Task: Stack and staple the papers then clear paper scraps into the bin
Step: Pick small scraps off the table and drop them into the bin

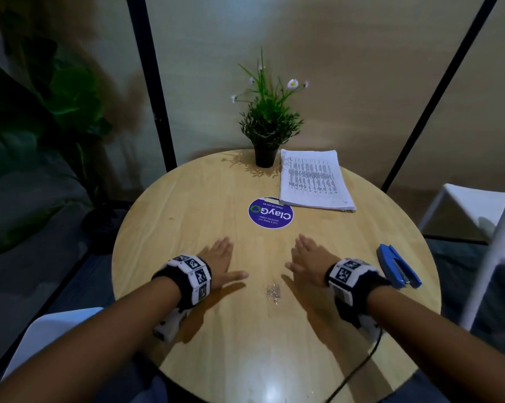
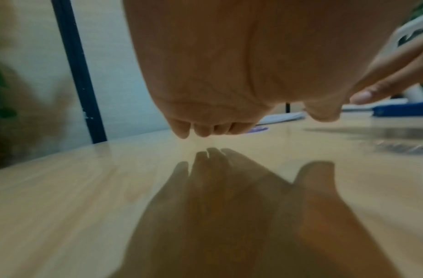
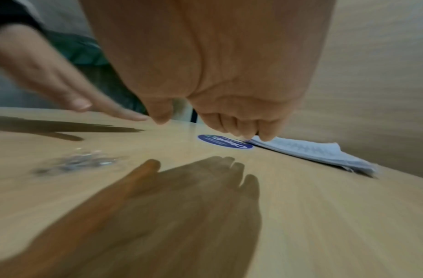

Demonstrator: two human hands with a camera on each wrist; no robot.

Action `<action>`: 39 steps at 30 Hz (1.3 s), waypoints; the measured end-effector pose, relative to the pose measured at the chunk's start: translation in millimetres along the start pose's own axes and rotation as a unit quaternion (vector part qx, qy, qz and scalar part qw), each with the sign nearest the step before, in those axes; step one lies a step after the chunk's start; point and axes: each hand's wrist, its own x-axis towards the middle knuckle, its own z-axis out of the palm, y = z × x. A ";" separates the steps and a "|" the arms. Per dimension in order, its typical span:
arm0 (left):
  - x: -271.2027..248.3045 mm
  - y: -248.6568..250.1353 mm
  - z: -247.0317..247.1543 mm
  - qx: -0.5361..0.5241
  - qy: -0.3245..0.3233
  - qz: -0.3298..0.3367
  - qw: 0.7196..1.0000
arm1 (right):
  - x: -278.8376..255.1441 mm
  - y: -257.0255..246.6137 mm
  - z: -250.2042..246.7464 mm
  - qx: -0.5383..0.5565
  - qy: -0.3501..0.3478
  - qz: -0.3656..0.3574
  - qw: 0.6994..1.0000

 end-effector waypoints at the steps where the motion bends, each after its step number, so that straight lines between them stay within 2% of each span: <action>1: 3.9 -8.2 0.7 0.010 -0.011 -0.019 1.000 | 10.2 2.4 -5.5 0.015 -0.002 0.007 1.000; 5: 10.3 -20.8 9.1 0.051 -0.037 -0.017 0.998 | 47.2 -0.9 -14.6 0.060 0.023 0.015 0.998; 9: 8.1 -8.2 16.4 0.069 -0.037 0.047 0.996 | 67.4 -18.8 -25.0 0.057 0.024 -0.003 0.998; 12: 2.4 8.7 30.2 0.075 -0.032 0.088 0.993 | 66.0 -33.2 -8.5 0.031 0.012 -0.040 0.999; 17: -18.3 43.9 49.0 0.083 -0.016 0.136 0.987 | 20.6 -35.6 24.4 0.022 -0.032 -0.100 0.994; 22: -43.6 62.0 58.2 0.049 -0.053 0.175 0.982 | -43.5 -33.8 38.8 0.055 -0.100 -0.125 0.986; 24: -50.1 62.1 51.6 0.021 -0.053 0.153 0.987 | -57.0 -30.4 35.6 0.086 -0.096 -0.120 0.984; 26: -51.2 50.3 38.3 -0.012 -0.026 0.106 0.994 | -63.9 -21.9 30.6 0.120 -0.060 -0.103 0.986; 30: -44.1 -25.2 3.2 -0.034 0.039 -0.013 0.999 | -69.6 5.5 23.0 0.138 -0.004 -0.039 0.990; 33: -46.0 -104.1 -12.6 -0.032 0.057 -0.117 0.991 | -73.9 24.7 18.0 0.100 -0.020 0.019 0.995; 35: -49.1 -146.6 -13.2 -0.047 0.062 -0.171 0.982 | -75.7 34.5 15.0 0.079 -0.039 0.031 0.996; 39: -53.1 -195.5 -0.5 -0.024 0.028 -0.207 0.978 | -61.3 51.5 13.4 0.011 -0.081 0.051 0.995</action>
